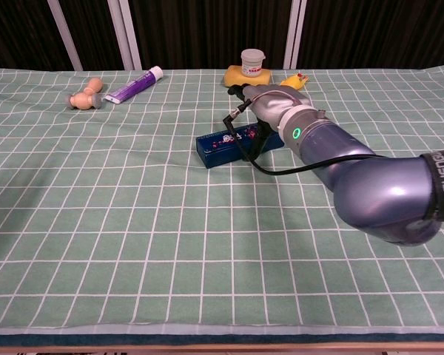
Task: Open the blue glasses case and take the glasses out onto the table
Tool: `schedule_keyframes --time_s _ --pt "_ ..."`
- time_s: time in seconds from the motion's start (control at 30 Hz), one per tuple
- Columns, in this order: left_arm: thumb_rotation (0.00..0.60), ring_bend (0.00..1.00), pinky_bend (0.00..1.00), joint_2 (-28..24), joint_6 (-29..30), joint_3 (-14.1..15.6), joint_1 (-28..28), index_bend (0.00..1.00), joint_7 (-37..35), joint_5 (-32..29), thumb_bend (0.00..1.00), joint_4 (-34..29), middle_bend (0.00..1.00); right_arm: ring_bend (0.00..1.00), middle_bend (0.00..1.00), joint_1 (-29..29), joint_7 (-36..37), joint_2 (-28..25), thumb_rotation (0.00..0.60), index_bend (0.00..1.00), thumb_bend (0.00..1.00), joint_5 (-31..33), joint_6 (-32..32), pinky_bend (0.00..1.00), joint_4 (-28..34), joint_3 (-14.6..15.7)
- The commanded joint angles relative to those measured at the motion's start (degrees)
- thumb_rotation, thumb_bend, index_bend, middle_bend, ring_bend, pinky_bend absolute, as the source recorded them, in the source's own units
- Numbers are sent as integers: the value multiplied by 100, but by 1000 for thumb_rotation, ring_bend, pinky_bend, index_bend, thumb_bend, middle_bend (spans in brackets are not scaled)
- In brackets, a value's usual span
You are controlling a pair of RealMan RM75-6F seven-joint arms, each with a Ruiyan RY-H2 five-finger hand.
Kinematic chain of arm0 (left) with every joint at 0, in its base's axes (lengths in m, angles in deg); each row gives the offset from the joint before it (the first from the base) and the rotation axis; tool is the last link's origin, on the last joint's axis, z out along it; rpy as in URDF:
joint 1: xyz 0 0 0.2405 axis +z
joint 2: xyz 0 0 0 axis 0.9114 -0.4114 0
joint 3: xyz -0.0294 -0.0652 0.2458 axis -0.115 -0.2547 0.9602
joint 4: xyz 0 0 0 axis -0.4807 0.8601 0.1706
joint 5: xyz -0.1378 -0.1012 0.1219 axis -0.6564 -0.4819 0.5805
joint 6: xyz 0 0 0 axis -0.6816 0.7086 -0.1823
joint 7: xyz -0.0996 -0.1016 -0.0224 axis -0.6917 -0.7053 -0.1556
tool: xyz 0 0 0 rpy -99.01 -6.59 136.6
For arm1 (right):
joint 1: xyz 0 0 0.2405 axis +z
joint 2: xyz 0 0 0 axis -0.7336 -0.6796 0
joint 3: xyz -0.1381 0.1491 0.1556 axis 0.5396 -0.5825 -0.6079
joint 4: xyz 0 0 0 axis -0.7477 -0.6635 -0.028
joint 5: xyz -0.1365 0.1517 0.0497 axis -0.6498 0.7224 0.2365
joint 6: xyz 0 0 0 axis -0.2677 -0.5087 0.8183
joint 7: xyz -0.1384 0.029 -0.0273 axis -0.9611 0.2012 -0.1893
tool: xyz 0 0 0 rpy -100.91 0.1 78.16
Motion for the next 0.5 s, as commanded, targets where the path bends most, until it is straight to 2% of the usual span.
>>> schedule_keyframes --time_s 0.03,0.5 --pt "600 0 0 -10 -34 -10 -5 0 -16 -34 0 -14 0 0 0 200 129 217 600 0 78 81 47 245 -250 -151" --pt "600 0 0 -65 -145 -49 -12 0 -107 -152 0 -101 0 0 0 955 529 859 600 0 76 155 210 245 -1296 -543"
